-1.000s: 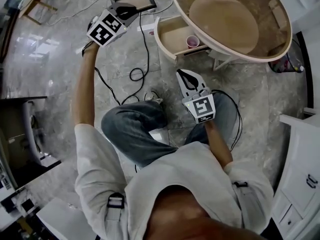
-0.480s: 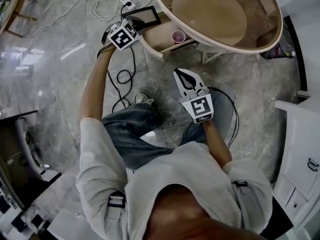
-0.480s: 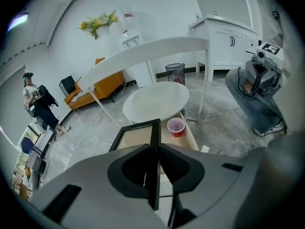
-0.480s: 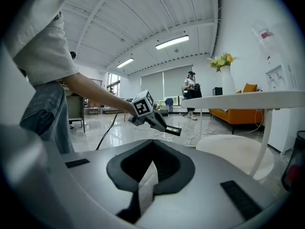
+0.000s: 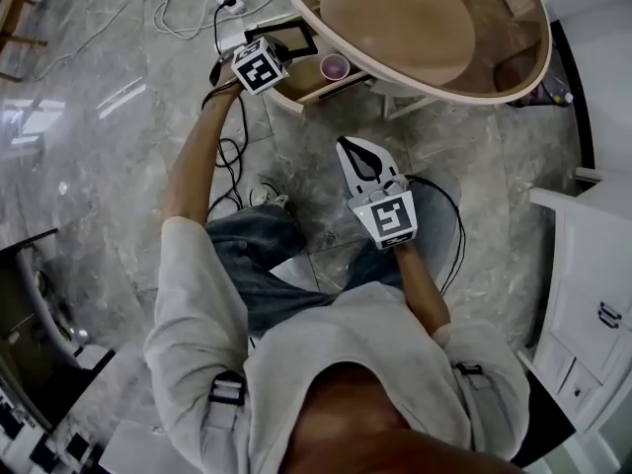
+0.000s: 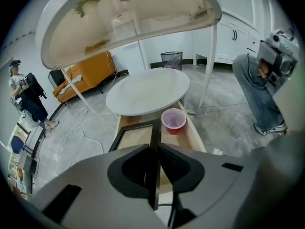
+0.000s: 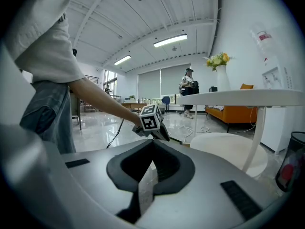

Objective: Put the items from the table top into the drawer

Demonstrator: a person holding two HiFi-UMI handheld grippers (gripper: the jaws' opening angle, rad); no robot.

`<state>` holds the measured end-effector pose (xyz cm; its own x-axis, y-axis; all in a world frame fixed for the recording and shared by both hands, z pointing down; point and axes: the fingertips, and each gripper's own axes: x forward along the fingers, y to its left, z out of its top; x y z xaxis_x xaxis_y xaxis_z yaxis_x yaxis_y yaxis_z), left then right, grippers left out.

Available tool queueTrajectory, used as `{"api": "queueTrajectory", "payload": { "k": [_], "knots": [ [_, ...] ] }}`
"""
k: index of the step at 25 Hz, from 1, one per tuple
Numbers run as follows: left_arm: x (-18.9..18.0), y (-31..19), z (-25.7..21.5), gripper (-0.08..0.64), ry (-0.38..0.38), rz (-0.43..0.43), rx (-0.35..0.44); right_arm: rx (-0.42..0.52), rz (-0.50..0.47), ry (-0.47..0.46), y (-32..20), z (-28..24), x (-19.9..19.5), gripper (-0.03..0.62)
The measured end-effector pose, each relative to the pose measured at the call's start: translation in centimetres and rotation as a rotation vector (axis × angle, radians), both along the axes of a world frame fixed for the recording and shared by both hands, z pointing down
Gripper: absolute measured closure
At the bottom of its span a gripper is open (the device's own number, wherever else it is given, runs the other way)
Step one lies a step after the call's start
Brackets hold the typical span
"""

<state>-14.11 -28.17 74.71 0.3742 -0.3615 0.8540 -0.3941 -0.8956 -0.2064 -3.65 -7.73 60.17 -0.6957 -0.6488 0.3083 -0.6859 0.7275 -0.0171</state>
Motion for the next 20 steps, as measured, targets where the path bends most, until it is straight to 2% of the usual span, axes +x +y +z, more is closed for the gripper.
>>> {"api": "queueTrajectory", "payload": {
  "k": [4, 7, 9, 12, 15, 20],
  "knots": [
    [0.8, -1.0, 1.3, 0.482, -0.02, 0.0, 0.002, -0.01, 0.013, 0.008, -0.1, 0.4, 0.5, 0.569],
    [1.8, -1.4, 2.8, 0.482, -0.013, 0.005, -0.021, 0.027, 0.007, 0.007, -0.2, 0.8, 0.8, 0.569],
    [2.6, -1.5, 3.7, 0.482, -0.004, 0.005, -0.032, 0.006, 0.017, 0.007, -0.1, 1.0, 0.9, 0.569],
    [3.1, -2.7, 4.5, 0.482, 0.003, -0.032, -0.021, 0.018, 0.017, 0.007, -0.2, 1.2, 1.1, 0.569],
    [3.0, -3.2, 5.6, 0.482, 0.037, -0.082, -0.056, 0.037, 0.003, 0.018, -0.1, 1.4, 0.7, 0.569],
    [3.5, -3.7, 7.8, 0.48, 0.033, -0.072, -0.06, 0.05, -0.005, 0.024, -0.1, 2.0, 0.2, 0.569]
  ]
}}
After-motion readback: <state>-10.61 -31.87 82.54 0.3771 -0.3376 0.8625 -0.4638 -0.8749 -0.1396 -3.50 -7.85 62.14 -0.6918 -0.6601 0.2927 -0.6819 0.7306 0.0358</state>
